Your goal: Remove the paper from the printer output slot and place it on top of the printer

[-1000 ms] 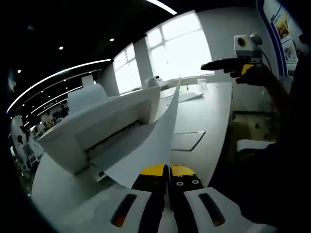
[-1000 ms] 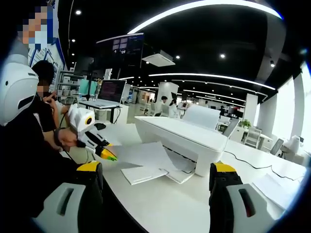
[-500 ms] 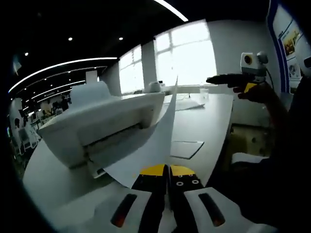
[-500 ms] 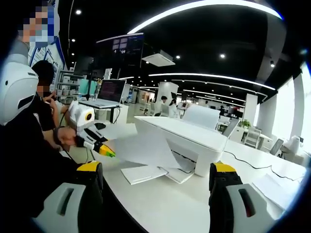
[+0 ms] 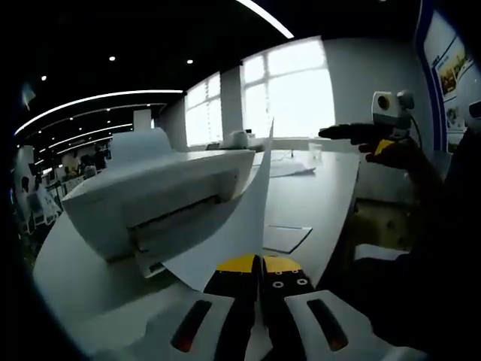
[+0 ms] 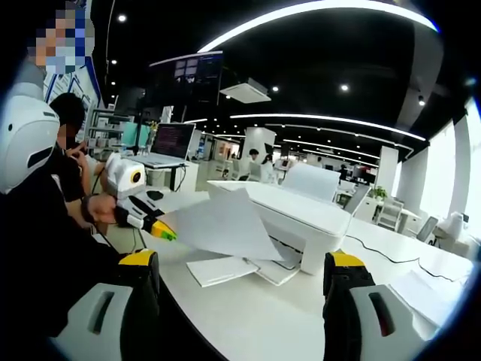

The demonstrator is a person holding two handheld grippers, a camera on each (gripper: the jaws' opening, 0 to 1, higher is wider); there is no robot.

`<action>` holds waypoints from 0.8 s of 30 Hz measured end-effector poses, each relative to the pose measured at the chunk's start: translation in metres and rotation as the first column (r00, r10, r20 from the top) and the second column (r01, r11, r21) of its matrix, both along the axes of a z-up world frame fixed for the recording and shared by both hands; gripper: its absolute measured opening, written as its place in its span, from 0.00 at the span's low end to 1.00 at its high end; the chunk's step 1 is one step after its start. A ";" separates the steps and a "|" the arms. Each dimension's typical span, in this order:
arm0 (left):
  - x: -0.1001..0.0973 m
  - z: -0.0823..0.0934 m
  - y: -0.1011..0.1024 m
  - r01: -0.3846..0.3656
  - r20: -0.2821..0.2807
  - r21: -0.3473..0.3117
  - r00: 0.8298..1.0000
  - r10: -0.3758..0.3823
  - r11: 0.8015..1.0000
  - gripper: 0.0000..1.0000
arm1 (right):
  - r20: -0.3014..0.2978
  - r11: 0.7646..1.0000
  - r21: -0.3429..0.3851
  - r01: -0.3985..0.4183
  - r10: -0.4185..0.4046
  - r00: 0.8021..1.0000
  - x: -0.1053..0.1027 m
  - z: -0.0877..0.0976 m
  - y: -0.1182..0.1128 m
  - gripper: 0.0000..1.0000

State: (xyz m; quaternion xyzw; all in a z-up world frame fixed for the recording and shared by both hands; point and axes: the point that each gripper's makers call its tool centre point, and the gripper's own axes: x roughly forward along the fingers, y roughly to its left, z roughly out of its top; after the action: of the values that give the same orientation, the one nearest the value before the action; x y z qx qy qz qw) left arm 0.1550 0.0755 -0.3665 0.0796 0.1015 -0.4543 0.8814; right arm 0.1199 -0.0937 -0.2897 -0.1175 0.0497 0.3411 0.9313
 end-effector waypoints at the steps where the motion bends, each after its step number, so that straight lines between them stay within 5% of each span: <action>1: 0.000 0.001 0.000 0.000 -0.001 -0.003 1.000 0.000 1.000 0.06 | 0.000 1.000 0.000 0.000 0.000 1.000 0.000 0.000 0.000 0.85; 24: -0.005 0.013 0.000 0.007 -0.009 -0.050 1.000 -0.007 0.999 0.06 | -0.003 1.000 0.000 0.002 -0.002 1.000 0.000 -0.001 -0.001 0.85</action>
State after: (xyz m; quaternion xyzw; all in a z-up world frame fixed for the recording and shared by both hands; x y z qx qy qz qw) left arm 0.1496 0.0757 -0.3537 0.0560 0.0939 -0.4601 0.8811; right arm 0.1203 -0.0946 -0.2909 -0.1169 0.0511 0.3405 0.9315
